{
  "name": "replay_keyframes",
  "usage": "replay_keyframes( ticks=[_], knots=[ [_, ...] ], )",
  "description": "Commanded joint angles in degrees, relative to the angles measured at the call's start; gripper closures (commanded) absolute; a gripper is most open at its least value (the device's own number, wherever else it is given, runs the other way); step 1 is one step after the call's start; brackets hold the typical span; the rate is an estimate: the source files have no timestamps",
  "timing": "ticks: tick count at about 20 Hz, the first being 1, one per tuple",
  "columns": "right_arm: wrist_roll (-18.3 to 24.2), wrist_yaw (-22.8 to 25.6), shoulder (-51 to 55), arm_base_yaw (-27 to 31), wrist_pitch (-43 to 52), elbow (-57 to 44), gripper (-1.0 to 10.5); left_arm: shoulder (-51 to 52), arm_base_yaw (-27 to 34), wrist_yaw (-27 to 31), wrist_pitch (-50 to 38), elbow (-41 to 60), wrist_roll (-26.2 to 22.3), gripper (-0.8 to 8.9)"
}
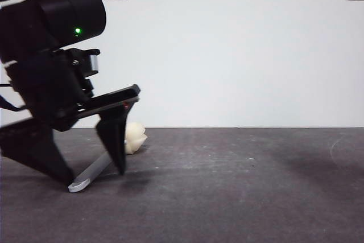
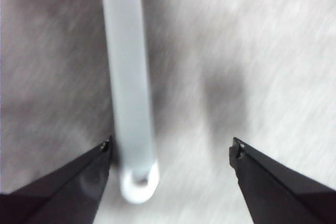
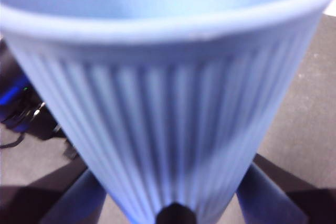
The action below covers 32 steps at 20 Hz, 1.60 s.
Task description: Pick up the cup brush,pick up the cup,insert the brush into the cup,clean the cup,put the cup brush back,put the cup back to the fixed position on the table
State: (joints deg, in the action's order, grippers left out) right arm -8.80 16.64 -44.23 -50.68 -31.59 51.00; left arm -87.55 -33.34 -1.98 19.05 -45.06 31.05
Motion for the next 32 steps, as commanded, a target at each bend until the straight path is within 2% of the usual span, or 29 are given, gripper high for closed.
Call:
replay_keyframes(
  ticks=[1, 4, 7, 10, 16, 22, 28, 32],
  knots=[
    [1.86, 0.35, -1.90, 0.02, 3.67, -0.42, 9.6, 3.85, 0.07, 0.42, 1.03, -0.13, -2.45, 4.36],
    [5.42, 3.39, -6.49, 0.15, 10.34, -2.73, 9.6, 11.34, 0.07, 0.42, 1.60, -0.24, -4.83, 4.36],
    [6.99, 3.32, -12.20, 1.66, 23.71, -9.03, 9.6, 20.00, 0.00, 0.42, 6.45, -0.24, -8.04, 4.36],
    [7.19, 4.24, -19.04, 4.02, 37.77, -14.97, 9.6, 29.22, -0.04, 0.44, 11.47, -0.24, -10.34, 4.36],
    [6.97, 4.24, -36.85, 9.35, 53.92, -17.97, 9.6, 44.92, -0.04, 0.26, 19.34, -0.24, -11.63, 4.36],
    [3.58, 2.27, -52.00, 13.51, 67.19, -17.97, 9.6, 51.63, -0.04, 0.42, 25.73, -0.24, -12.11, 4.36],
    [3.52, -3.26, -57.18, 17.00, 73.92, -17.97, 9.6, 51.76, -0.04, 0.39, 26.05, -0.24, -13.11, 4.36],
    [3.50, -5.05, -60.33, 18.82, 75.84, -17.97, 9.6, 51.76, -0.04, 0.39, 26.08, -0.24, -13.11, 4.36]
  ],
)
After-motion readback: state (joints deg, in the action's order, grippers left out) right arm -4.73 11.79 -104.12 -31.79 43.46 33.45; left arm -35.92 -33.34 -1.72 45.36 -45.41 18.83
